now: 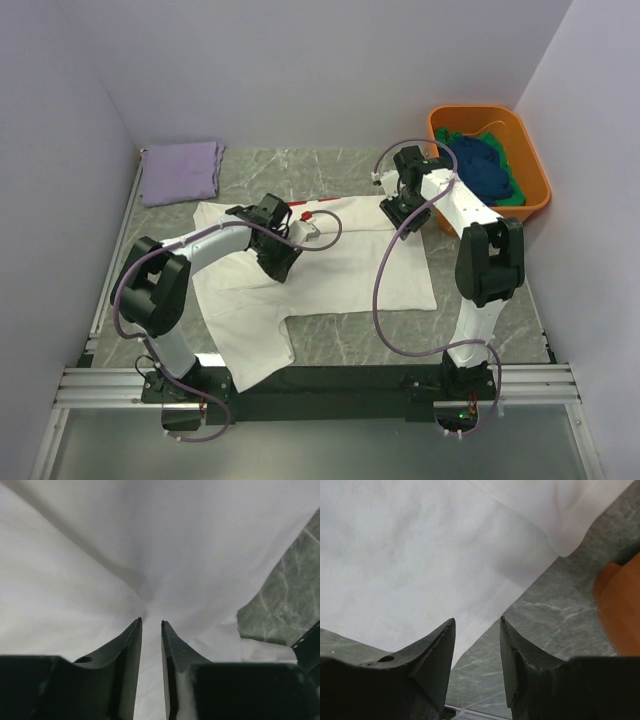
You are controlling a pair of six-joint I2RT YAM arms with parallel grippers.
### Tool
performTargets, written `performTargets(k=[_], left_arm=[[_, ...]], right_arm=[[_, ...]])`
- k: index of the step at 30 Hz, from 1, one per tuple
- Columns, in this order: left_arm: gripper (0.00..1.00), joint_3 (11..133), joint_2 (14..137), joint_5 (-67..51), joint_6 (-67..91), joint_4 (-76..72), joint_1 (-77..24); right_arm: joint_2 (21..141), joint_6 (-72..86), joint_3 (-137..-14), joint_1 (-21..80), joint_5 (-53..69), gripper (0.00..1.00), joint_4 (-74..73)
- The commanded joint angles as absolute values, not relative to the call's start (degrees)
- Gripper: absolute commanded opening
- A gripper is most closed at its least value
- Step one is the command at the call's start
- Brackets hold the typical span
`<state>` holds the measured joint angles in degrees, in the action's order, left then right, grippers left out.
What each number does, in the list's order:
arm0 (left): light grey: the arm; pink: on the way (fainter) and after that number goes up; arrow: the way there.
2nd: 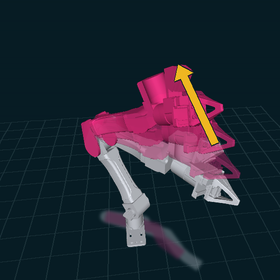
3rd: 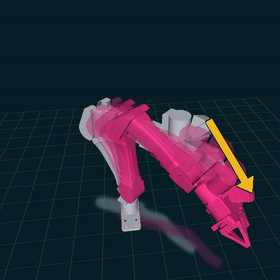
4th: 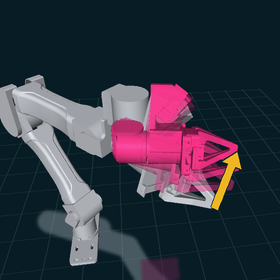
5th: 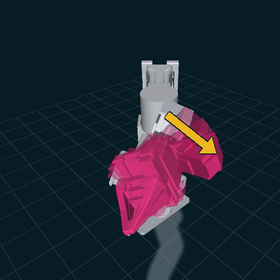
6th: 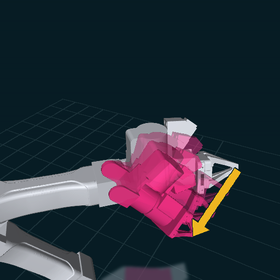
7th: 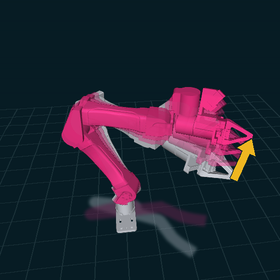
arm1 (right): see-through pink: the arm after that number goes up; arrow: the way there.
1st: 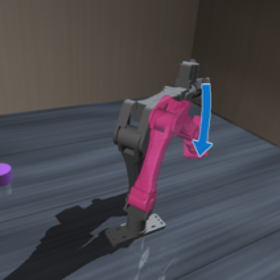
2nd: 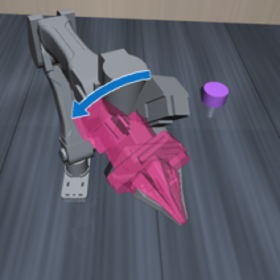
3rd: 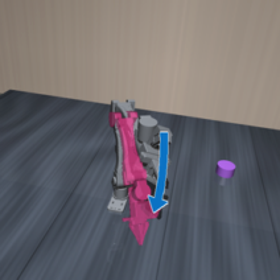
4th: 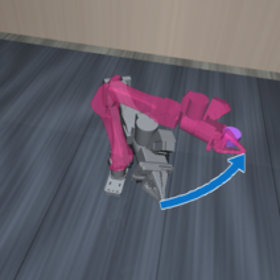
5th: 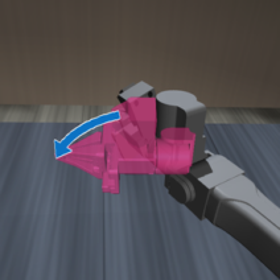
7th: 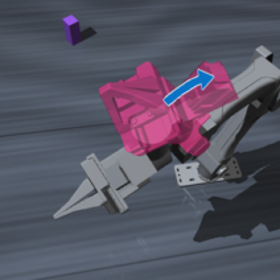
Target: Fold and stack the t-shirts
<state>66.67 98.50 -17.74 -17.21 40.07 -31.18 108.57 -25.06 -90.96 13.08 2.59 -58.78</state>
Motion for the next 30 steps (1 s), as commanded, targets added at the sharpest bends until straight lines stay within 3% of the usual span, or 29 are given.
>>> performTargets(k=[1,4,10,14,18,30], left_arm=[[0.29,66.97,96.16,-22.41,-17.40,41.66,-31.55],[0.37,66.97,92.82,-24.77,-17.31,41.83,-29.80],[0.38,67.59,88.24,-24.88,-18.19,41.92,-15.84],[0.34,70.66,95.07,-23.99,-19.68,44.29,-6.96],[0.33,71.80,100.87,-21.89,-19.43,43.42,-1.42],[0.32,90.07,124.26,-16.53,-17.84,42.36,-0.09]], right_arm=[[107.93,-24.61,-92.72,12.66,2.72,0.48,-59.59],[107.93,-25.40,-92.64,12.66,3.69,0.48,-60.38],[108.37,-26.89,-90.62,13.71,4.74,0.41,-59.94],[110.39,-27.07,-90.70,14.85,6.59,0.32,-60.20],[112.93,-27.25,-88.78,16.17,6.33,0.31,-58.54],[126.03,-24.61,-94.47,16.88,0.36,0.28,-55.72]])
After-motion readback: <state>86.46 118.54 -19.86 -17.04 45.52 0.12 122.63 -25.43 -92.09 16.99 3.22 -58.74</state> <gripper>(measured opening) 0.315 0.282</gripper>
